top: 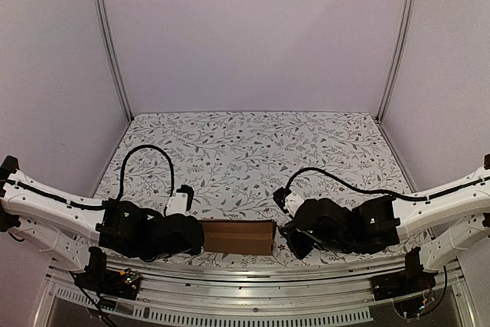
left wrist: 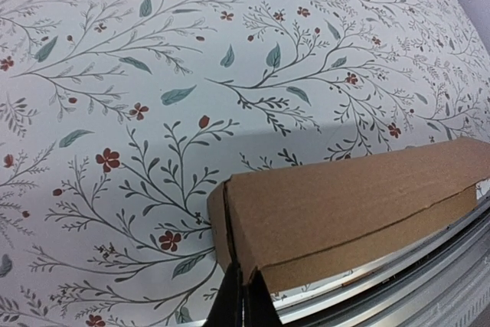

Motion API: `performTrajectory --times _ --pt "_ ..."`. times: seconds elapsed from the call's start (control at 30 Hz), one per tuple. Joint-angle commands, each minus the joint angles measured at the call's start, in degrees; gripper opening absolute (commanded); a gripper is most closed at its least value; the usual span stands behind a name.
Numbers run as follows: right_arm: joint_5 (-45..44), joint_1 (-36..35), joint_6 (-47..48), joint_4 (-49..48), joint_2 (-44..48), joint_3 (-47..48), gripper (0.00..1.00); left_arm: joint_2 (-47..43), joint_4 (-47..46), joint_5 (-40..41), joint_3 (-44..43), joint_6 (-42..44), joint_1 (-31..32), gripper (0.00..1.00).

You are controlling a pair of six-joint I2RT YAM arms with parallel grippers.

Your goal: Fold the paper box

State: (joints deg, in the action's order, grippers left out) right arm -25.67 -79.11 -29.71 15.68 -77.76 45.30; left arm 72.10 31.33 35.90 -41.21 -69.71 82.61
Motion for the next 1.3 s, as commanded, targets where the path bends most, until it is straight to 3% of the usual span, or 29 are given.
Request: performTrajectory --times 0.0,0.17,1.27 --pt "-0.63 -0.32 -0.98 1.23 -1.87 2.34 0.13 1.07 3.58 -1.28 -0.39 -1.03 1.32 0.00" --pt "0.12 -0.37 -1.14 0.72 -2.64 3.01 0.00 1.90 3.59 -1.25 -1.12 -0.95 1.41 0.00" --pt "-0.89 -1.07 -4.57 -0.61 -5.61 8.57 0.00 4.99 4.05 0.23 -3.31 -0.69 3.08 0.00"
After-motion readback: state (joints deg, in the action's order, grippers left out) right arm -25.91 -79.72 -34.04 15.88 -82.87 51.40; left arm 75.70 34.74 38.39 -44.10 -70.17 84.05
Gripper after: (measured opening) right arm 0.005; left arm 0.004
